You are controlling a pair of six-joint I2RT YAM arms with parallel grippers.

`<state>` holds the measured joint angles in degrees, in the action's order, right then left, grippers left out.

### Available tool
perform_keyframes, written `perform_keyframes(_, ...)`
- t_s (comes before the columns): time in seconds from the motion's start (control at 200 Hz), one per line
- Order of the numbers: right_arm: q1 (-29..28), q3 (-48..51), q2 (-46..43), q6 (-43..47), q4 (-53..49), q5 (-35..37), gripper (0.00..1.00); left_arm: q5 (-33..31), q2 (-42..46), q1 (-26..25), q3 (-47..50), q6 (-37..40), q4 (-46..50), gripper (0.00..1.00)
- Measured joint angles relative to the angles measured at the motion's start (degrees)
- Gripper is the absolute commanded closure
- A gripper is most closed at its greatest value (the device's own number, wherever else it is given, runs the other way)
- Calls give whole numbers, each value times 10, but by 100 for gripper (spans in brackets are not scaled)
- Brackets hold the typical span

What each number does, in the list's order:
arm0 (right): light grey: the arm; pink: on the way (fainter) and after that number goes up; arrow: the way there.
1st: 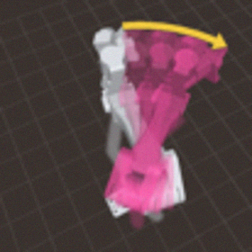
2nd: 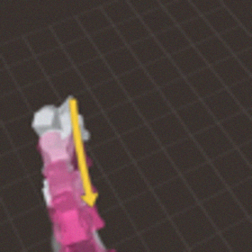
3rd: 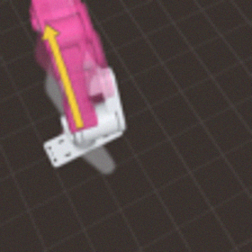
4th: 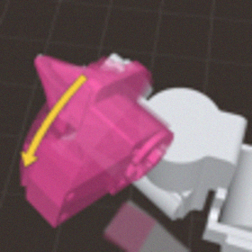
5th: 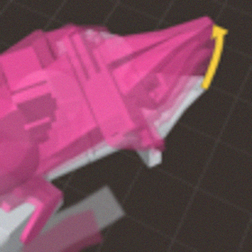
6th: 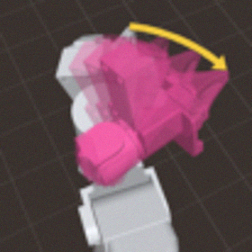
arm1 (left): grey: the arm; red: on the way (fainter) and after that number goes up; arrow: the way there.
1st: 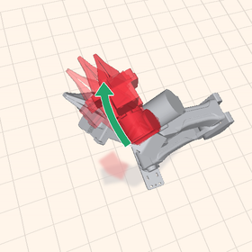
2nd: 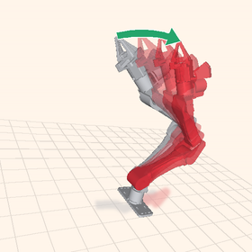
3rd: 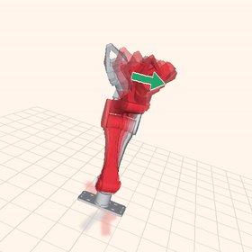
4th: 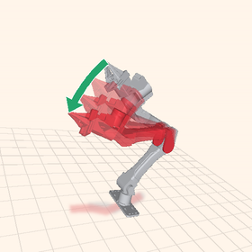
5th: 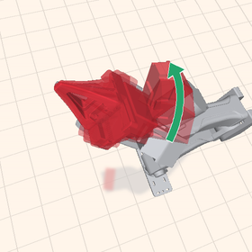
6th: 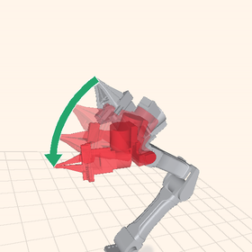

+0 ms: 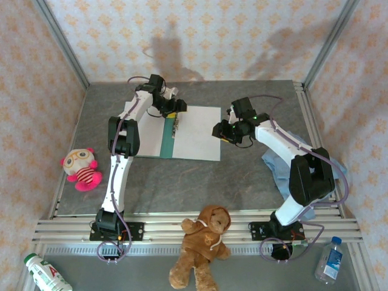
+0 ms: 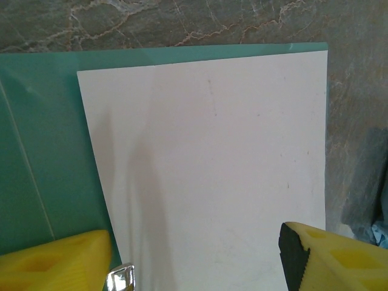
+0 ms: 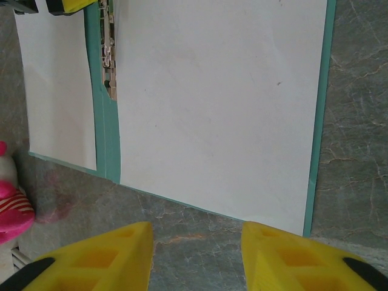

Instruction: Put the files into the folder

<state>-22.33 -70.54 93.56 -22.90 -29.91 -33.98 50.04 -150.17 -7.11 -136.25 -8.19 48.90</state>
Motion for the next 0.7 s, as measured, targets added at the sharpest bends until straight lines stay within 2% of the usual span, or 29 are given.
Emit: perform_keyframes(0.695,0,0,0,-5,0,-4,57,43,1,12,17,3,-14,27)
